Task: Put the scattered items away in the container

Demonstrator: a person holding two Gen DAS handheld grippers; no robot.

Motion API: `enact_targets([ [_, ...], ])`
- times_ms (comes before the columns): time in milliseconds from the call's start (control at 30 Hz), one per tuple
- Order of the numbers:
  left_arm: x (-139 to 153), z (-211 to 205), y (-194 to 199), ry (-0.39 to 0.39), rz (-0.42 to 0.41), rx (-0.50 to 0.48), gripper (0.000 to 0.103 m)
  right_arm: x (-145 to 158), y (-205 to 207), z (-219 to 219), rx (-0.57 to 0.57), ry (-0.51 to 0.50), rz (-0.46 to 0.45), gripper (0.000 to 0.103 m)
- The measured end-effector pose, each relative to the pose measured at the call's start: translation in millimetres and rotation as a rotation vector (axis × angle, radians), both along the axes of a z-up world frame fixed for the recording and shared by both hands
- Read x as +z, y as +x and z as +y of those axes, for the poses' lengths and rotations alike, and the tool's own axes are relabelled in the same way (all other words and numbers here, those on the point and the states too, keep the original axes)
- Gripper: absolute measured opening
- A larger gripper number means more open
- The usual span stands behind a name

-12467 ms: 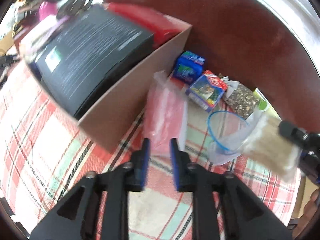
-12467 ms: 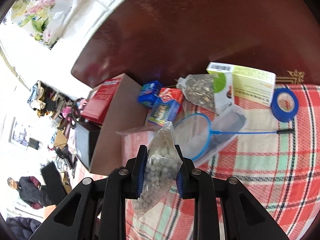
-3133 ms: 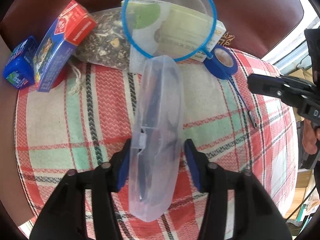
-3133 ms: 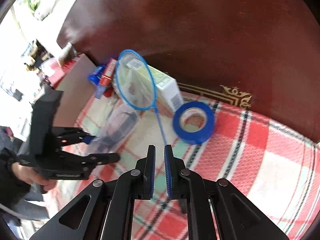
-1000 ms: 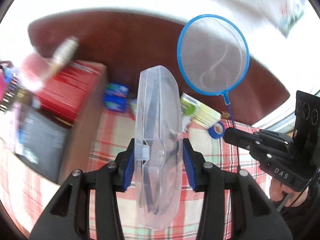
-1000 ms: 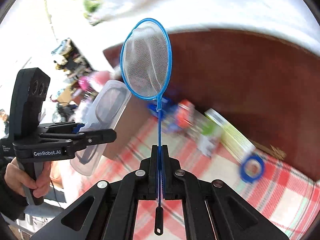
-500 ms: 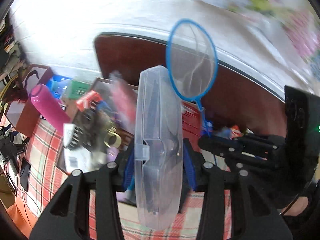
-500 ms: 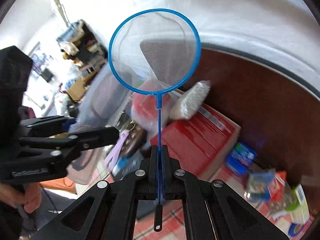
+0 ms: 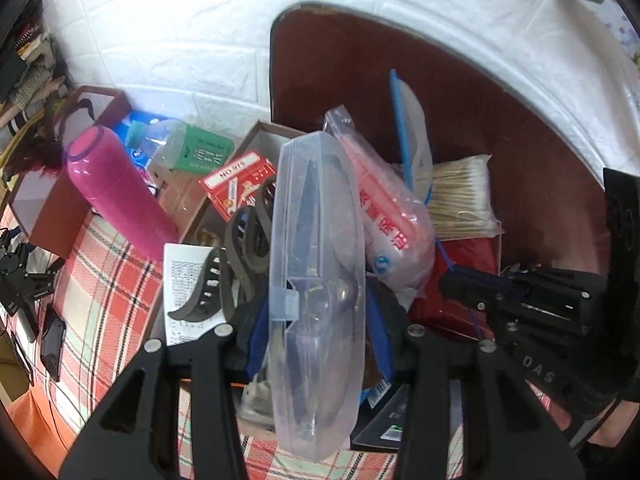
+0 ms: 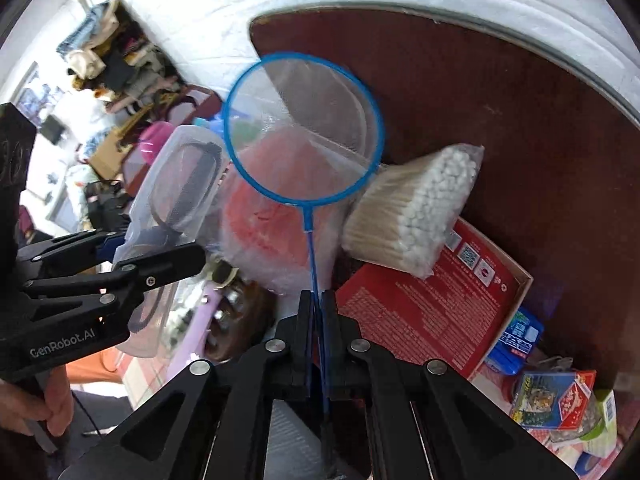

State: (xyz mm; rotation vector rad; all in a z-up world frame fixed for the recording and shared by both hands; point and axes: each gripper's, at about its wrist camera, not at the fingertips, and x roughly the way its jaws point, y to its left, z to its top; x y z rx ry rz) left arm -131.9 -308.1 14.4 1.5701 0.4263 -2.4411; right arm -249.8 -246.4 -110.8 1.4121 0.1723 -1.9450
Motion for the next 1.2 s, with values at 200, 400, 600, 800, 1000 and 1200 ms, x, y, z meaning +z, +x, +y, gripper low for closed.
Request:
enact_targets([
  [200, 10.2, 0.9, 2.3, -0.059, 0.031, -0.016, 0.082, 8.8, 1.3, 10.1, -0.074, 0.025, 0.071, 0.079],
  [400, 33.1, 5.8, 10.9, -0.117, 0.093, -0.03, 0.086, 40.5, 9.9, 55.1, -0.164, -0.078, 0.145, 0.079],
  [600, 40.1, 18.2, 20.0, -0.085, 0.125, -0.066, 0.086, 52.9, 34.0, 151.1, -0.299, -0.137, 0.16, 0.079],
  [800, 40.6, 82.5, 23.2, -0.045, 0.143, -0.201, 0.086, 33.7, 62.6, 273.4, -0.49, -0.079, 0.157, 0.079],
  [1000, 10.6, 188.8, 18.8, 0.002, 0.116, -0.35, 0.086, -5.3, 83.3, 393.0, -0.634, -0.029, 0.109, 0.079],
  [1200, -36.8, 270.8, 6.3, 0.044, 0.073, -0.406, 0.086, -42.5, 81.1, 441.1, -0.575, 0.05, 0.145, 0.079],
])
